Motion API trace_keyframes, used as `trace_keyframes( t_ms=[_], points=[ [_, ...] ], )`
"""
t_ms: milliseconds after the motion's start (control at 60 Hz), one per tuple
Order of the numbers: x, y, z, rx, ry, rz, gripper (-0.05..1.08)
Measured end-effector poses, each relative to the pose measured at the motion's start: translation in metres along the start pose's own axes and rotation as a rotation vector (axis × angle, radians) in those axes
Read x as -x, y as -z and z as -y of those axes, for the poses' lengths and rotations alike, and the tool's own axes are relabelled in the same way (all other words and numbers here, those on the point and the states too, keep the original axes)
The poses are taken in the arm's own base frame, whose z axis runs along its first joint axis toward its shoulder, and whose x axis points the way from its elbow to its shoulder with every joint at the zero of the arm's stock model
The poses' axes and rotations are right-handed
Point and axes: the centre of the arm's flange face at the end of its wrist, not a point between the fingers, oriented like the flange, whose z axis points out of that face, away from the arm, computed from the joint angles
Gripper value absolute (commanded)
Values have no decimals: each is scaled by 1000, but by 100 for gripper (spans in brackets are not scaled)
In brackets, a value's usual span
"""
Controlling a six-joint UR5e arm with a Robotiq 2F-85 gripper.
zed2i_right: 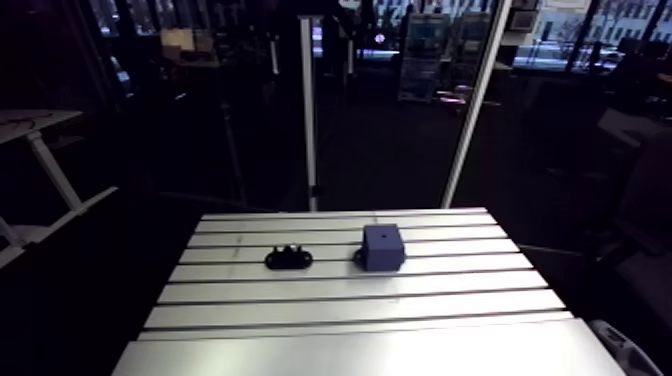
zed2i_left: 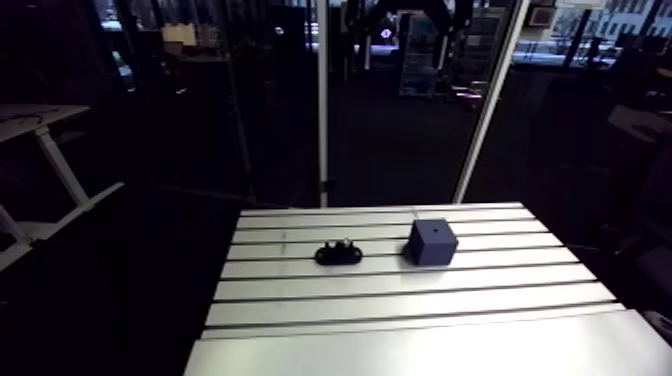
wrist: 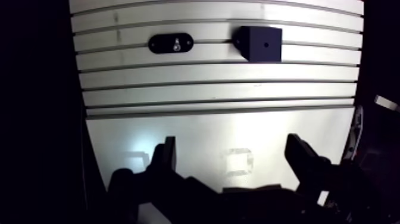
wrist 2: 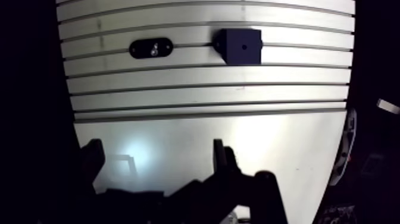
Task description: Pick up the M10 bolt and insert it into the hole until fully seated.
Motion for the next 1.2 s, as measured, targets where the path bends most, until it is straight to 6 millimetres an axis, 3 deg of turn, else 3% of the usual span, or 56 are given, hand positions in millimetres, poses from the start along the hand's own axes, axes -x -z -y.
trace_keyframes(
  t_ms=[300,783,917,1200],
  points=[
    [-15,11,7,2,29,-38,0],
    [-19,9,9,2,37,-40,0],
    [-22,0,9,1,42,-22,0],
    [-37,-47,15,-2,70,-17,1]
  ],
)
